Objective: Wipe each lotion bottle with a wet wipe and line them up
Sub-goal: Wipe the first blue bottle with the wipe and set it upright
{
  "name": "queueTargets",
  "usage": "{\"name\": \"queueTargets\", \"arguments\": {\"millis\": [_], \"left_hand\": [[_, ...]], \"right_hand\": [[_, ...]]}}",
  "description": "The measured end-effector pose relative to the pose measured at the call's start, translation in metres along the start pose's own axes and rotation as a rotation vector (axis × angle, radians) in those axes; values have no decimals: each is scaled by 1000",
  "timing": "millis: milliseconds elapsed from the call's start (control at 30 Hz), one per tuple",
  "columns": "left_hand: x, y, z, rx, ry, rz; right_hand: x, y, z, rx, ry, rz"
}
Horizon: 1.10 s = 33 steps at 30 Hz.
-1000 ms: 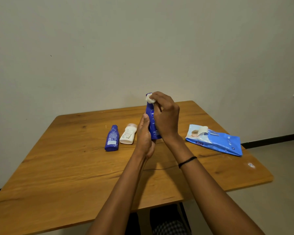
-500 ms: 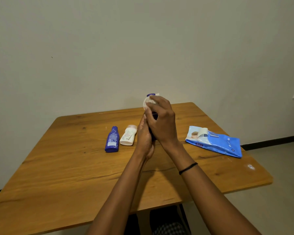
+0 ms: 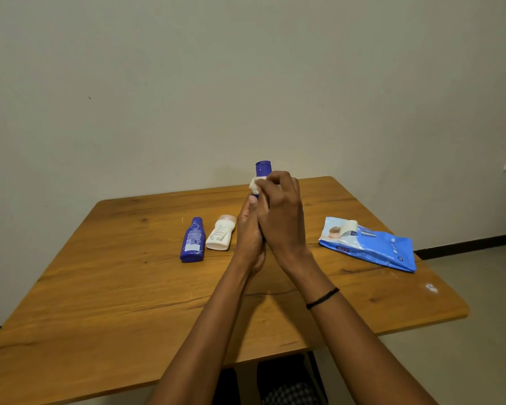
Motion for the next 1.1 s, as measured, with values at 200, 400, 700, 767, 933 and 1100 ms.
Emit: {"name": "queueTargets", "arguments": {"millis": [200,400,700,767,933,1100], "left_hand": [[0,4,6,-64,-91,68],[5,-2,5,-6,-72,68],[-5,-2,-5,6,7,52],[-5,-2,-3,-23,-25,60],[-3,-4,-4,-9,-42,58],[-1,-7,-11,46,14,30]], "right_hand": [[-3,-36,-7,54,53,19],[-2,-27,-4,34,-1,-16],[6,-4,-4,25,-63,-38],[7,-23,-8,45,-73,-11],[5,-38,-7,33,-104,-29],[9,-6,-2,6,-131,-40]]}}
Point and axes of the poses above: each hand's wrist, its own y-axis away from the middle knuckle, its own z-axis out of the palm, x = y × z, the point moved 3 cm from there along -y, towards the middle knuckle, and after that the axes turned 10 degrees about z, right-handed, at the moved point
